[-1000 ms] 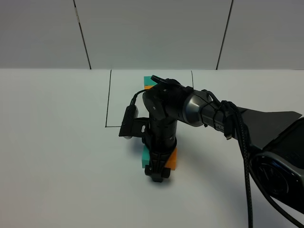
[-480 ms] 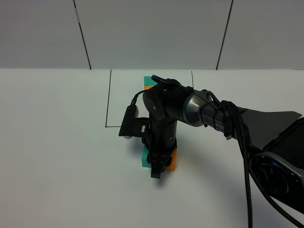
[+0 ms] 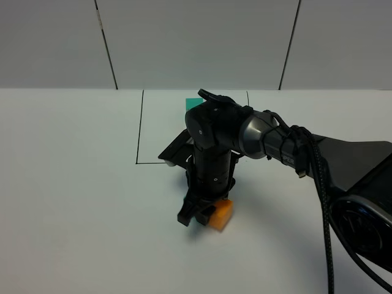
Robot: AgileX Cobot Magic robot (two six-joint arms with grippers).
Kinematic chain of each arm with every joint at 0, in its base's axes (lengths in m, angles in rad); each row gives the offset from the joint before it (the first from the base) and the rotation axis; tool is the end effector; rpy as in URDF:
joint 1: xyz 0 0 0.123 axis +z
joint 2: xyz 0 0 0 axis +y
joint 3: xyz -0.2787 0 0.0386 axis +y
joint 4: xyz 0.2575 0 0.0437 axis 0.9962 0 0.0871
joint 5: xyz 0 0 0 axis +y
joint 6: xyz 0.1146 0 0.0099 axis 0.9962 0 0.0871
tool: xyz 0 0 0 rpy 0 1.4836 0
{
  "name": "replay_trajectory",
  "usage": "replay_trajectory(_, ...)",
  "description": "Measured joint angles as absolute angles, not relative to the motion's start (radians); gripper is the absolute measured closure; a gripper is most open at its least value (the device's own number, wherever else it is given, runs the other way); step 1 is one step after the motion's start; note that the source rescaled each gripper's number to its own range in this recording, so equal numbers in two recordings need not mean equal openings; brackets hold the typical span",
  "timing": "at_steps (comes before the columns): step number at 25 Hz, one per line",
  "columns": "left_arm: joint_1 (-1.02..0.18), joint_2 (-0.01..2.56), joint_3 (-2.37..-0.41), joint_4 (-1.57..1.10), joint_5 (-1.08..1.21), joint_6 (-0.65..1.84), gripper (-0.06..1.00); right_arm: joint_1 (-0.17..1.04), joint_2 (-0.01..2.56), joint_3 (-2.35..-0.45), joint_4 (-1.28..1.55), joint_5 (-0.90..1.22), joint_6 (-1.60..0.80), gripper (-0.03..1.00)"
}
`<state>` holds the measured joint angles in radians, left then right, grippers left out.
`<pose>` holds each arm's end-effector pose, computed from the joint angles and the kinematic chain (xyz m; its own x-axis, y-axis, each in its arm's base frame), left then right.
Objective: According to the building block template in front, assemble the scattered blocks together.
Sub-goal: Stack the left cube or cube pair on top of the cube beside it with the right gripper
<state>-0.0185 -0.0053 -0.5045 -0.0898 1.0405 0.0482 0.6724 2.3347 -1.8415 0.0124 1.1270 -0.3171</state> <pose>0.0280 -0.0094 0.2748 -0.4272 0.0106 -0.9041 0.0895 0.9955 -0.0306 0.3688 0.2952 0.0992 -0.5529 -0.8323 -0.0394 -0.8329 0.5534 -0.0010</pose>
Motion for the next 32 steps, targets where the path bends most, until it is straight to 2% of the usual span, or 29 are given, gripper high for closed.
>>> replay_trajectory(5, -0.018, -0.005, -0.504, -0.09, 1.041, 0.048, 0.44, 0.651, 2.309, -1.842, 0.128, 1.102, 0.019, 0.96)
replay_trajectory(14, -0.018, -0.005, -0.504, -0.09, 1.041, 0.048, 0.44, 0.62, 2.31, -1.842, 0.162, 0.962, 0.408, 0.96)
replay_trajectory(24, -0.018, -0.005, -0.504, -0.09, 1.041, 0.048, 0.44, 0.614, 2.312, -1.842, -0.008, 0.988, 0.585, 0.96)
replay_trajectory(32, -0.018, -0.005, -0.504, -0.09, 1.041, 0.048, 0.44, 0.614, 2.322, -1.842, -0.013, 1.002, 0.602, 0.96)
